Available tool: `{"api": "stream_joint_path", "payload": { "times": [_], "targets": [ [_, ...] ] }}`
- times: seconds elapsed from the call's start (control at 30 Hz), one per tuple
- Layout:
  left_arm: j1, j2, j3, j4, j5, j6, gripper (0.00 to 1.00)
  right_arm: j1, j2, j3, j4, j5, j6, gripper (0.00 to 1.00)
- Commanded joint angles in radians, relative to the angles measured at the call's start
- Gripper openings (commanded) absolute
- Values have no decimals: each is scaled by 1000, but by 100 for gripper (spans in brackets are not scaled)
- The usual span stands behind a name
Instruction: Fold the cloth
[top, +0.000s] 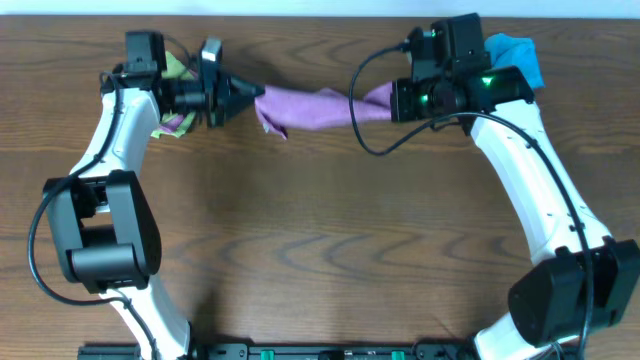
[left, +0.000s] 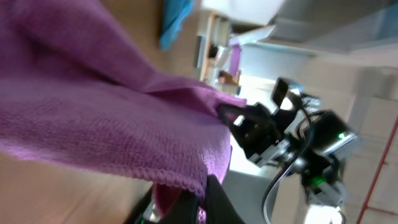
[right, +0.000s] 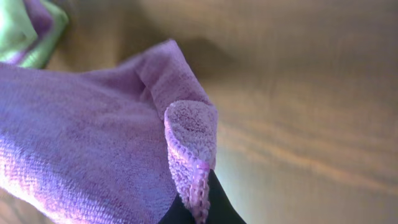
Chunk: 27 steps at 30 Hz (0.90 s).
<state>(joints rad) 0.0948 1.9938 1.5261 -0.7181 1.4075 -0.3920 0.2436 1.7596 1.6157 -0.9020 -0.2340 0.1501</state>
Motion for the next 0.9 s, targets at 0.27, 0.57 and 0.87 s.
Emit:
{"api": "stream_joint_path", "payload": {
  "times": [0.27, 0.57, 0.87],
  "targets": [
    [25, -7, -40, -515, -349, 718, 6, 12, -2, -118, -86, 80, 50, 1],
    [24, -7, -327, -360, -349, 729, 6, 89, -2, -378, 89, 80, 129, 2],
    [24, -8, -449, -301, -350, 768, 6, 164, -2, -505, 219, 81, 172, 2]
  ]
}}
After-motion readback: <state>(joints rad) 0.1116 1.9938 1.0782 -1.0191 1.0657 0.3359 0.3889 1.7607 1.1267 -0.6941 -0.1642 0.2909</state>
